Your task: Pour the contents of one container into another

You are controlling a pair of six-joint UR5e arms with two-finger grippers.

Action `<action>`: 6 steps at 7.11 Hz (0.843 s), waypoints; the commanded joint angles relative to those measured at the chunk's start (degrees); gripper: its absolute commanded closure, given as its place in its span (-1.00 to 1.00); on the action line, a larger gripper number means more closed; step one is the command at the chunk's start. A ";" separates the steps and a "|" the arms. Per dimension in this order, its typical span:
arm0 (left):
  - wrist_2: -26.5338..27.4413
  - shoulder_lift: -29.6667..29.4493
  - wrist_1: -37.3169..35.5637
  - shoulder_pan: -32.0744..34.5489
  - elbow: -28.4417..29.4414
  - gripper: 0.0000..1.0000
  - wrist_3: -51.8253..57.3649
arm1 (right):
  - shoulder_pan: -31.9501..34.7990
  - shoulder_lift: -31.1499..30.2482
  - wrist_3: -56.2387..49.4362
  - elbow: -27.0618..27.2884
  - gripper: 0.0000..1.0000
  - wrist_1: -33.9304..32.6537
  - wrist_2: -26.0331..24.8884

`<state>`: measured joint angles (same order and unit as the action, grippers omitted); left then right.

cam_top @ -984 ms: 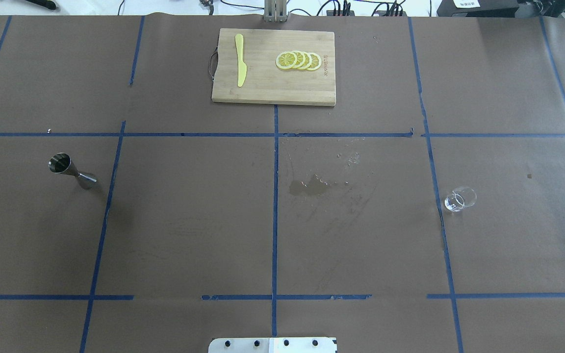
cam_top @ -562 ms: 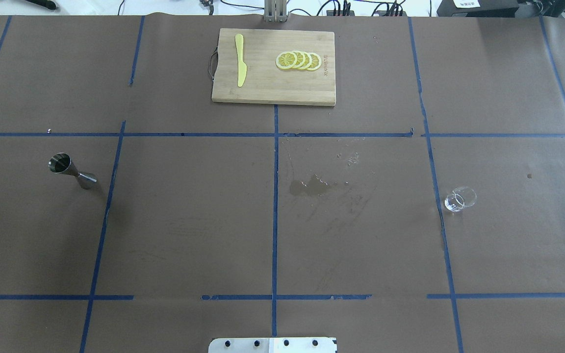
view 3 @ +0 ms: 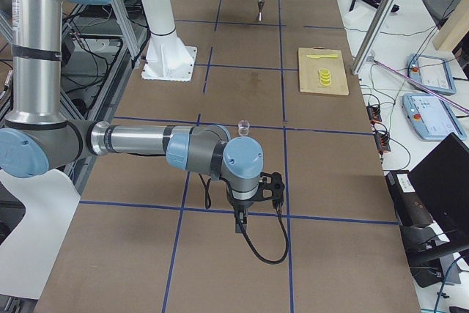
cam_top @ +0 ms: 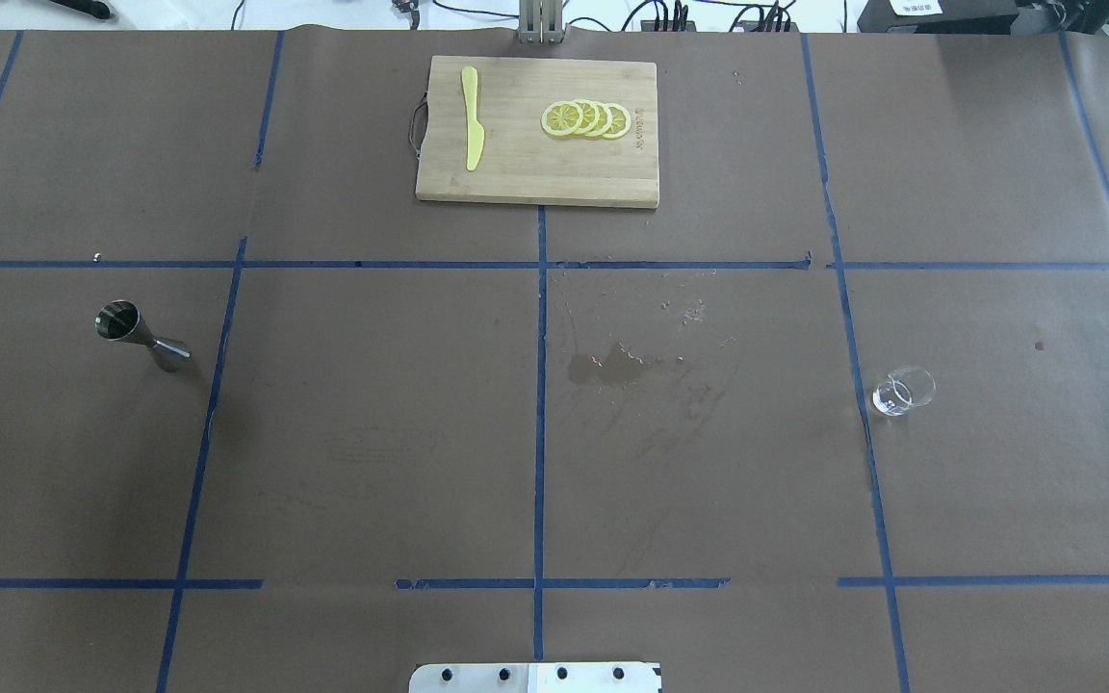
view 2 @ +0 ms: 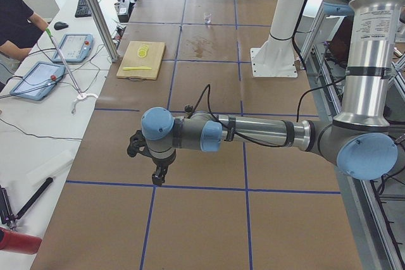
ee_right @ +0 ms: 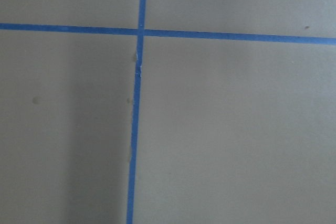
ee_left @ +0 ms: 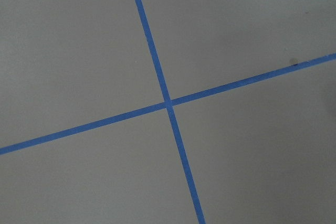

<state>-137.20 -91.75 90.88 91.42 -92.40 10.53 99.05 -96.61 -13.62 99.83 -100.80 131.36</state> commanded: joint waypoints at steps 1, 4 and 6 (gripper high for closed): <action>0.01 0.00 0.00 -0.02 0.03 -1.00 -0.68 | -0.52 0.10 2.97 -0.68 -1.00 4.60 -1.19; 0.01 -0.09 0.18 -0.02 -0.06 -1.00 -0.95 | -4.12 0.10 14.06 -1.83 -1.00 14.31 0.73; 0.01 -0.09 0.88 -0.02 -0.15 -1.00 -3.48 | -4.65 0.19 14.06 -2.01 -1.00 14.40 0.74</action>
<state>-137.20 -91.84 91.39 91.37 -92.42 8.61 94.81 -96.48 0.19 97.97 -86.72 131.97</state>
